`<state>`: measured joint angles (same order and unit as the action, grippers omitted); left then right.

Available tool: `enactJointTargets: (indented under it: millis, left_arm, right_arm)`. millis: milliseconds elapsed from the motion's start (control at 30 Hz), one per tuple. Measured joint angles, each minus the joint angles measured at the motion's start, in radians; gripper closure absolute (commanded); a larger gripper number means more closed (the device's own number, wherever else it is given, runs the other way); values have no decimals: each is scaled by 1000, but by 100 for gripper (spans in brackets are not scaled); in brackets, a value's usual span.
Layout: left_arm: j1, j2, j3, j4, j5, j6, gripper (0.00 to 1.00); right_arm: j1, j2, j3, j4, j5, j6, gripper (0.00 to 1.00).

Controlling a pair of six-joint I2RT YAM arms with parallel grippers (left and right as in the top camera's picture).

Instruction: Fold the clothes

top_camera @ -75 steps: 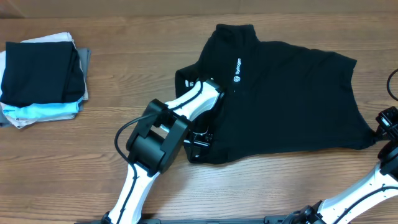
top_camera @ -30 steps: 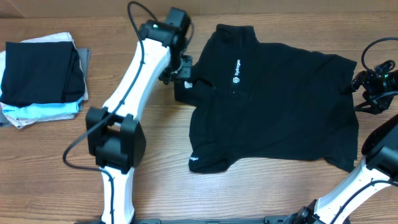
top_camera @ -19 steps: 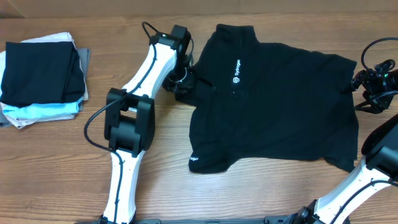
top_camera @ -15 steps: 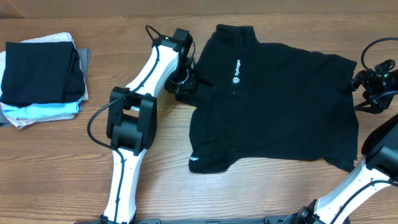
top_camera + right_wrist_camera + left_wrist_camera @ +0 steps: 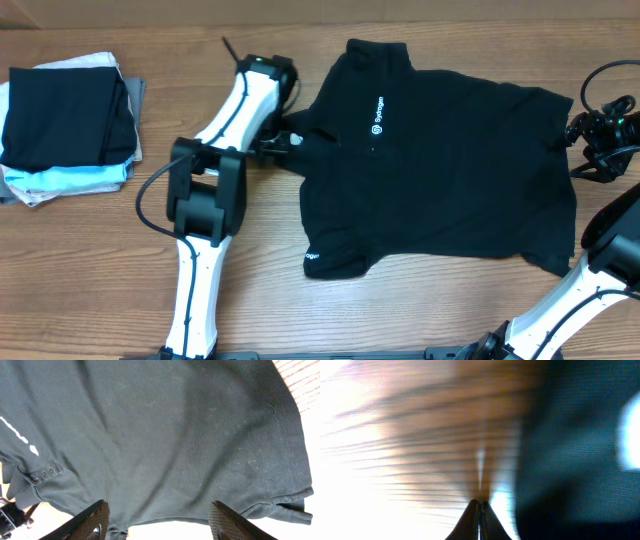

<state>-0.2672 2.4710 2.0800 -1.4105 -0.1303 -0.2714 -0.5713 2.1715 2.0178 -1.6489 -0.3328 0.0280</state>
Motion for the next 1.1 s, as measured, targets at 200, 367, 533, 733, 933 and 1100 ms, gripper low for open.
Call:
enactJointTargets:
  millis: [200, 367, 533, 733, 933, 1100]
  left_arm:
    - [83, 2, -8, -19, -55, -25, 96]
    - [115, 0, -9, -7, -31, -22, 96]
    - [111, -27, -9, 117, 115, 29, 82]
    - [110, -66, -9, 191, 228, 152, 59]
    - [110, -63, -21, 224, 283, 242, 61]
    - [110, -55, -28, 283, 388, 274, 60]
  right_arm:
    - [0, 0, 0, 0, 0, -2, 32]
    - [2, 0, 0, 1, 0, -2, 32]
    - [3, 0, 0, 3, 0, -2, 32]
    - [5, 0, 0, 4, 0, -2, 32]
    - [9, 0, 0, 7, 0, -2, 32]
    - [10, 0, 0, 6, 0, -2, 32]
